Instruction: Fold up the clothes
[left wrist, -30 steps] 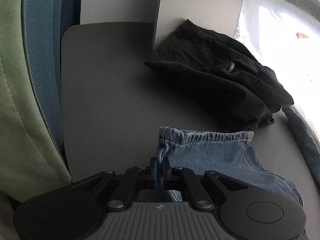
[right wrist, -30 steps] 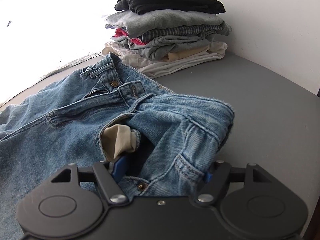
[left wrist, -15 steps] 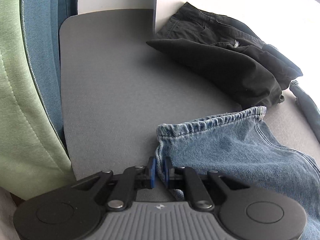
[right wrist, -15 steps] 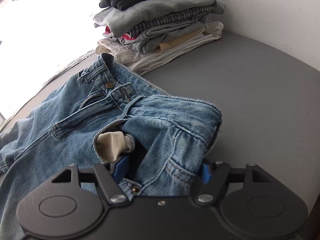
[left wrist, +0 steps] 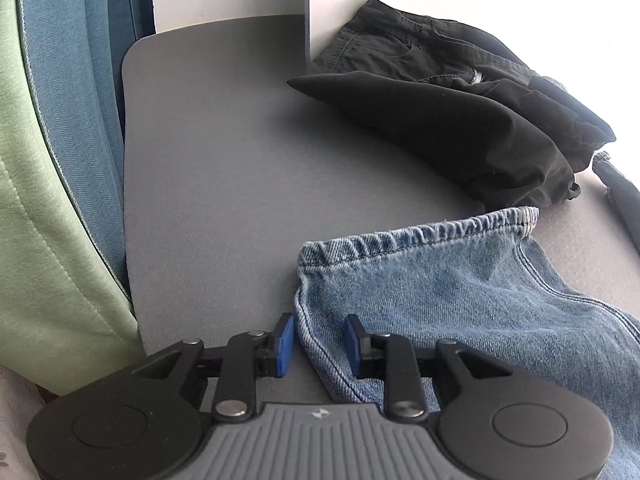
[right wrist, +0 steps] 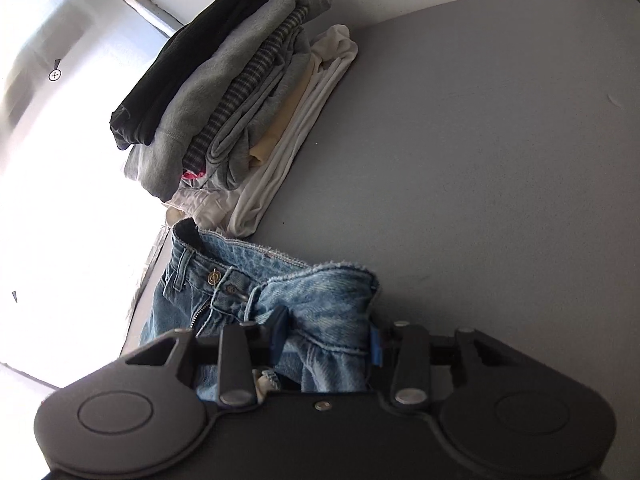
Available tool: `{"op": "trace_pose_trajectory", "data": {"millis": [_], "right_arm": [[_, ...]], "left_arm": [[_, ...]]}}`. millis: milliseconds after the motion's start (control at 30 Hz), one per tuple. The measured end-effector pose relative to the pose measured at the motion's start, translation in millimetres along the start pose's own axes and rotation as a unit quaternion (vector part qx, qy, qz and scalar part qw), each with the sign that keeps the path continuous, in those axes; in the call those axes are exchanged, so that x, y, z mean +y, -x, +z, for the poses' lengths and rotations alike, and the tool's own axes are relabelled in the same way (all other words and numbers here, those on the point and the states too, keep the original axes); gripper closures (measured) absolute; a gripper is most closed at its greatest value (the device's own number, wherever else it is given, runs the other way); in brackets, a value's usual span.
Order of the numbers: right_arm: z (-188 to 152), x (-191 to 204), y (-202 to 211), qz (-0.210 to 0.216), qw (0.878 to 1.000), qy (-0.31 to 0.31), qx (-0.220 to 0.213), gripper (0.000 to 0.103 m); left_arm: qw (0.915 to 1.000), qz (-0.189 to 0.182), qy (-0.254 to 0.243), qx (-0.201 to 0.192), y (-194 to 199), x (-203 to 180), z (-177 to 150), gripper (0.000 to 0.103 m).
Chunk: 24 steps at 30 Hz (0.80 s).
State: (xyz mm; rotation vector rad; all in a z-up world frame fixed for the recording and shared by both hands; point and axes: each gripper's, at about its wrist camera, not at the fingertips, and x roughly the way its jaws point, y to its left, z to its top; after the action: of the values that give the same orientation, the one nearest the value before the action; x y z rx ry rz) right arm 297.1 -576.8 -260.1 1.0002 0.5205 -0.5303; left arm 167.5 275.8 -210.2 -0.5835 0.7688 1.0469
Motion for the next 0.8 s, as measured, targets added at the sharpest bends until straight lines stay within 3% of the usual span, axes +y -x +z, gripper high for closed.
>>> {"op": "trace_pose_trajectory", "data": {"millis": [100, 233, 367, 467, 500, 600, 633, 733, 767, 800], "right_arm": [[13.1, 2.0, 6.6, 0.027, 1.000, 0.002, -0.008, 0.088], [45.7, -11.1, 26.6, 0.045, 0.998, -0.012, -0.039, 0.089], [73.5, -16.1, 33.3, 0.004, 0.998, 0.018, -0.059, 0.089], [77.1, -17.3, 15.0, -0.046, 0.998, 0.047, -0.022, 0.087], [74.5, -15.5, 8.9, -0.065, 0.996, 0.067, -0.011, 0.085], [64.1, -4.7, 4.5, -0.120, 0.984, 0.129, -0.012, 0.063], [60.2, 0.0, 6.1, -0.131, 0.979, 0.153, -0.017, 0.061], [46.9, 14.7, 13.0, -0.148, 0.963, 0.223, -0.034, 0.055], [42.8, 18.3, 14.3, -0.150, 0.959, 0.238, -0.035, 0.051], [39.3, 19.5, 13.6, -0.150, 0.958, 0.242, -0.031, 0.041]], "left_arm": [[1.0000, -0.001, 0.009, -0.003, 4.9, 0.0, -3.9, 0.090], [0.9994, -0.032, 0.015, 0.008, 21.1, 3.9, -18.2, 0.092], [0.9990, -0.042, -0.013, 0.013, 38.5, 4.7, -40.0, 0.088], [0.9988, -0.046, -0.015, 0.011, 45.5, 9.7, -46.3, 0.086], [0.9987, -0.048, -0.015, 0.009, 47.3, 10.7, -43.4, 0.084], [0.9983, -0.056, -0.014, 0.005, 52.6, 13.8, -34.6, 0.081], [0.9981, -0.060, -0.015, 0.004, 53.4, 13.7, -31.1, 0.080], [0.9969, -0.076, -0.021, 0.003, 51.2, 8.5, -18.2, 0.060], [0.9965, -0.079, -0.026, 0.008, 48.2, 5.4, -14.8, 0.049], [0.9965, -0.074, -0.034, 0.020, 41.7, 0.3, -13.9, 0.045]]}}
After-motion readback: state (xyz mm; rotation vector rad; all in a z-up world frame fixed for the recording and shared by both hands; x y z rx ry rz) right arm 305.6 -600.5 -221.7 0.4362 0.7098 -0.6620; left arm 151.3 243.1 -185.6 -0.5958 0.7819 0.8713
